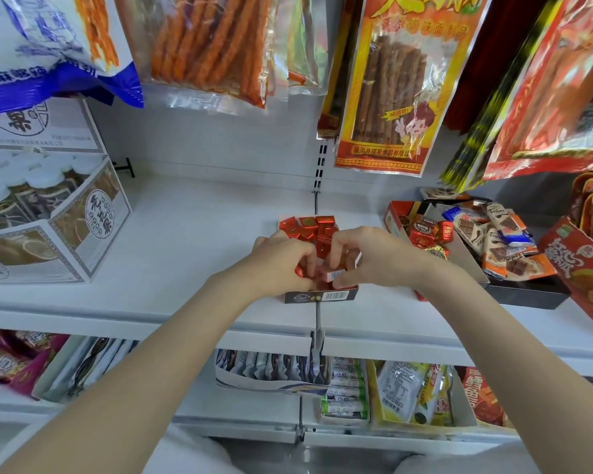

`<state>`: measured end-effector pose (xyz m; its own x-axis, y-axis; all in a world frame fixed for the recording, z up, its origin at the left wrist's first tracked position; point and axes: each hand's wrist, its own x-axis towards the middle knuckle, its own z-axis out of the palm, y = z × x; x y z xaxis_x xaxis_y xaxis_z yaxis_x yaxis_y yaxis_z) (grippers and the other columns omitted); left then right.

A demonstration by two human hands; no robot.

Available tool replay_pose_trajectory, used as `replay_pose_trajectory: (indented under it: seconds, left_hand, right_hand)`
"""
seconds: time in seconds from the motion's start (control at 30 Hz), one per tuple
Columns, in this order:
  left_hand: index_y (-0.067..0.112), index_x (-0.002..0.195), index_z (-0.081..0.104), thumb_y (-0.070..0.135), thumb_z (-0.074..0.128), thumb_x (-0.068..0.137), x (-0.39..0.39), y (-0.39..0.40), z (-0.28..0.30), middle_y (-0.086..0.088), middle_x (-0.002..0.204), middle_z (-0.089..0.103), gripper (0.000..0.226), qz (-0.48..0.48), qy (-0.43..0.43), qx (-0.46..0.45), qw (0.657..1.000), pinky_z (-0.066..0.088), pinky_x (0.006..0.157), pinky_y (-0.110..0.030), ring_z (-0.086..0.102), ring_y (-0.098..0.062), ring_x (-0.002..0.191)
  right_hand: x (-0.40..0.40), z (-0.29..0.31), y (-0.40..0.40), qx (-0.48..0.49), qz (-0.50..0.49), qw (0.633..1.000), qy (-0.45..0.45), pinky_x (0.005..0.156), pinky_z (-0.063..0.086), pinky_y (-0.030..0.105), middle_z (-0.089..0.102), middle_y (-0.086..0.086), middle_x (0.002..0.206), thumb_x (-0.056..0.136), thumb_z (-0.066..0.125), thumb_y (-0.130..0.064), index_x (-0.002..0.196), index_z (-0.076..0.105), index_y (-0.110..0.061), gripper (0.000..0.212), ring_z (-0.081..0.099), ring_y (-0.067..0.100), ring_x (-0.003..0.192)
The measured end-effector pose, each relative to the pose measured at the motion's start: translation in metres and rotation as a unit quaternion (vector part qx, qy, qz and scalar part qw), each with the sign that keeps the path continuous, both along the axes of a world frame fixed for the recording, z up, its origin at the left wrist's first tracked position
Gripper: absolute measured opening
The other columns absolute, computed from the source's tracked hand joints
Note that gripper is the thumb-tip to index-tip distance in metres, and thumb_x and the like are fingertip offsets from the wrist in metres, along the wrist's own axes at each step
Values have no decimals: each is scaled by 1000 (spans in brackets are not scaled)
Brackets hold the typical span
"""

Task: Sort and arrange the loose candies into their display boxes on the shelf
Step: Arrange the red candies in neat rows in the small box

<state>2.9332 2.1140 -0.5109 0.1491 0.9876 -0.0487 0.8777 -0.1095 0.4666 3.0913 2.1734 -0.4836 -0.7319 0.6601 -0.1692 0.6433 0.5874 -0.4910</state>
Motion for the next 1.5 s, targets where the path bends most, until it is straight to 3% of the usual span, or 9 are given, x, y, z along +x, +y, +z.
replay_pose_trajectory:
  seconds: [0.1, 0.2, 0.37, 0.63, 0.8, 0.93, 1.07, 1.3, 1.5]
  left_hand:
    - [23, 88, 56, 24, 67, 80, -3, 4, -1, 6, 95, 64, 13, 11, -54, -23, 998, 41, 95, -34, 53, -11, 100]
    - [16, 98, 55, 12, 58, 87, -12, 0, 3, 3, 102, 68, 13, 29, -134, -1, 991, 46, 82, -16, 60, -7, 94]
    - [20, 96, 66, 10, 55, 88, -26, -12, 8, 13, 94, 54, 17, 1, -71, 2, 997, 41, 90, -23, 54, -8, 97]
    - [23, 99, 64, 16, 62, 84, -28, -11, 7, 18, 95, 55, 17, -25, -48, -22, 998, 36, 79, -9, 50, -2, 95]
    - [25, 99, 58, 11, 64, 81, -28, -11, 10, 11, 99, 62, 23, -30, -78, -66, 994, 47, 82, -23, 57, -7, 92]
    - [31, 104, 60, 13, 61, 83, -28, -11, 11, 11, 95, 59, 27, -42, -53, -75, 995, 41, 71, -16, 52, -4, 81]
    - [27, 95, 69, 15, 64, 83, -28, -10, 12, 18, 85, 56, 17, -33, -43, -68, 996, 43, 76, -22, 53, -7, 82]
    - [26, 91, 70, 17, 66, 82, -29, -11, 12, 21, 82, 59, 13, -20, -76, -70, 994, 43, 75, -17, 55, -2, 80]
    - [26, 89, 70, 20, 70, 80, -29, -10, 12, 19, 82, 62, 11, -21, -88, -77, 993, 44, 75, -17, 56, -1, 79]
  right_hand:
    - [1, -2, 1, -5, -16, 1000, 21, 64, 48, 22, 64, 1, 87, 70, 77, -16, 79, 59, -15, 21, 59, 11, 73]
    - [-2, -3, -2, -2, -21, 999, 40, 60, 45, 16, 58, -6, 76, 70, 77, -15, 80, 59, -14, 20, 54, 5, 65]
    - [-6, -4, -4, -22, 19, 1000, 2, 56, 41, 4, 56, -15, 71, 77, 71, -15, 83, 63, -19, 11, 52, -2, 64]
    - [-3, 1, 7, 2, 51, 998, -29, 75, 44, 16, 65, -8, 95, 89, 55, -17, 95, 71, -16, 17, 56, 4, 84]
    - [11, 6, 18, 4, -31, 999, 30, 59, 38, 8, 61, -7, 97, 93, 46, -10, 98, 65, -19, 22, 55, -1, 77]
    - [13, -2, 20, 1, -31, 999, 27, 54, 40, 1, 65, -4, 98, 93, 45, -7, 92, 65, -22, 25, 58, -1, 77]
    - [18, -3, 23, 8, -50, 998, 35, 54, 42, 1, 64, -5, 98, 92, 44, -2, 92, 65, -23, 30, 58, 0, 76]
    - [10, -16, 18, 54, -11, 998, -41, 77, 36, 17, 46, -2, 113, 93, 45, -8, 124, 56, -22, 35, 48, 13, 94]
    - [9, -11, 20, 53, -17, 998, -20, 75, 42, 18, 49, -5, 105, 90, 53, -10, 103, 65, -23, 22, 56, 16, 93]
